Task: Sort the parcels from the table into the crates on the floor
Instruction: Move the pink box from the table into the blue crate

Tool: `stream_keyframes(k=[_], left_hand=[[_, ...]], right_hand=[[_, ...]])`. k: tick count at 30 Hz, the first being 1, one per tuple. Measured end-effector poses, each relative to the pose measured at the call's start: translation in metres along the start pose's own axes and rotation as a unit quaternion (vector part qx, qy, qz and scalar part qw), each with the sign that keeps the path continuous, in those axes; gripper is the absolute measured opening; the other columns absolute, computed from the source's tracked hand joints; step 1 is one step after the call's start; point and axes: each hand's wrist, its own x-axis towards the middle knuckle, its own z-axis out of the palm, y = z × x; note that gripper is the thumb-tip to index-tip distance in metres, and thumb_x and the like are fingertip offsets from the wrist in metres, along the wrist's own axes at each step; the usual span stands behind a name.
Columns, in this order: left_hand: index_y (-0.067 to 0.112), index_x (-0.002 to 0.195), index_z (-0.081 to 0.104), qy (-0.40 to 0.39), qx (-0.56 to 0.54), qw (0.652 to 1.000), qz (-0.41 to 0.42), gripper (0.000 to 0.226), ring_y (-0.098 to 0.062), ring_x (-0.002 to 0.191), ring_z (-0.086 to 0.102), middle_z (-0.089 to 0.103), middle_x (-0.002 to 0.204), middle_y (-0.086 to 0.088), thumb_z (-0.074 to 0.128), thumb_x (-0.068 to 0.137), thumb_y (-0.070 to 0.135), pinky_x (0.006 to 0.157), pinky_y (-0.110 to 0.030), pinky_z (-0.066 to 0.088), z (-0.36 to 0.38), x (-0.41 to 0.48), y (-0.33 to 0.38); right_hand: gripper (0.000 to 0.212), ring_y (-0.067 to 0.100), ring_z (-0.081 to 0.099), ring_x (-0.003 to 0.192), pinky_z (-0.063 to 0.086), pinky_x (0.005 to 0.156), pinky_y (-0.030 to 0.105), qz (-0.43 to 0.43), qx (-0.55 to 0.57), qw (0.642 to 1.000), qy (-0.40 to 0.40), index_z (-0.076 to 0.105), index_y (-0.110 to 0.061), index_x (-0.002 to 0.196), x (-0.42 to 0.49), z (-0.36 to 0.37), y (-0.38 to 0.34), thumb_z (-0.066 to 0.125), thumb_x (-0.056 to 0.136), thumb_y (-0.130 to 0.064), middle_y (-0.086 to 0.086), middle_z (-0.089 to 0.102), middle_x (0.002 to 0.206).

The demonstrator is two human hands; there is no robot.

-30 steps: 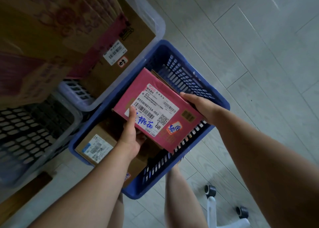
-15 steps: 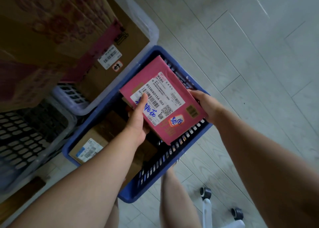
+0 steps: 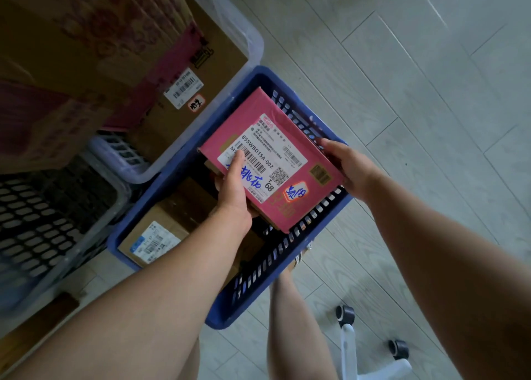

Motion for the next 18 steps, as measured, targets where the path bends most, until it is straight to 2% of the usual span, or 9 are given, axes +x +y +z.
stream_keyframes(k=[2,4,6,9,11,15,18], left_hand=[[0.029,0.137,0.041,0.008,-0.003,1.0,-0.002,0.075,-0.029,0.099,0.064,0.066,0.114,-0.005,0.06,0.074,0.065,0.078,-0.05,0.052,-0.002,-0.001,0.0],[0.03,0.137,0.04,0.011,0.004,1.0,0.001,0.077,-0.029,0.101,0.062,0.065,0.115,-0.005,0.06,0.073,0.067,0.079,-0.05,0.051,-0.004,-0.003,0.003],[0.03,0.136,0.041,0.001,0.01,1.0,-0.007,0.079,-0.03,0.103,0.062,0.064,0.116,-0.006,0.06,0.07,0.068,0.083,-0.054,0.049,-0.005,-0.007,0.004],[0.027,0.133,0.045,-0.04,-0.01,0.999,-0.017,0.076,-0.033,0.101,0.064,0.066,0.114,-0.009,0.061,0.07,0.067,0.084,-0.06,0.049,0.001,-0.009,0.007],[0.026,0.131,0.046,-0.03,-0.022,0.999,-0.02,0.07,-0.034,0.099,0.065,0.067,0.112,-0.01,0.062,0.074,0.062,0.084,-0.061,0.049,0.001,-0.007,0.009],[0.024,0.128,0.048,-0.016,-0.02,0.999,-0.021,0.067,-0.034,0.096,0.064,0.067,0.109,-0.011,0.067,0.073,0.057,0.08,-0.058,0.051,-0.004,-0.001,0.009],[0.023,0.124,0.05,-0.018,-0.012,1.0,-0.019,0.064,-0.033,0.094,0.065,0.068,0.106,-0.011,0.069,0.072,0.055,0.076,-0.056,0.054,-0.008,0.002,0.008]], right_hand=[[0.03,0.019,0.069,0.071,0.055,0.061,0.027,-0.008,0.011,1.0,0.005,0.06,-0.013,0.109,-0.006,-0.006,0.007,0.054,0.093,-0.038,0.005,0.073,0.084],[0.028,0.013,0.071,0.076,0.051,0.07,0.026,-0.034,-0.022,0.999,0.001,0.063,-0.02,0.109,-0.012,-0.009,0.014,0.053,0.093,-0.041,-0.002,0.074,0.086],[0.031,0.011,0.071,0.082,0.049,0.078,0.027,-0.053,-0.077,0.996,-0.006,0.062,-0.024,0.117,-0.017,-0.008,0.019,0.055,0.091,-0.039,-0.003,0.074,0.093],[0.052,0.02,0.071,0.093,0.053,0.089,0.038,-0.041,-0.096,0.995,-0.008,0.05,-0.025,0.136,-0.016,0.001,0.016,0.064,0.087,-0.03,0.005,0.071,0.109],[0.058,0.023,0.07,0.096,0.051,0.095,0.044,-0.035,-0.099,0.994,-0.006,0.045,-0.025,0.14,-0.012,0.005,0.011,0.066,0.086,-0.031,0.007,0.069,0.112],[0.06,0.024,0.067,0.102,0.046,0.101,0.047,-0.024,-0.104,0.994,0.004,0.044,-0.023,0.139,-0.006,0.003,0.006,0.067,0.084,-0.034,0.008,0.067,0.115],[0.056,0.024,0.068,0.099,0.047,0.099,0.046,-0.024,-0.116,0.993,0.008,0.049,-0.022,0.135,-0.006,0.003,0.006,0.067,0.084,-0.035,0.008,0.069,0.111]])
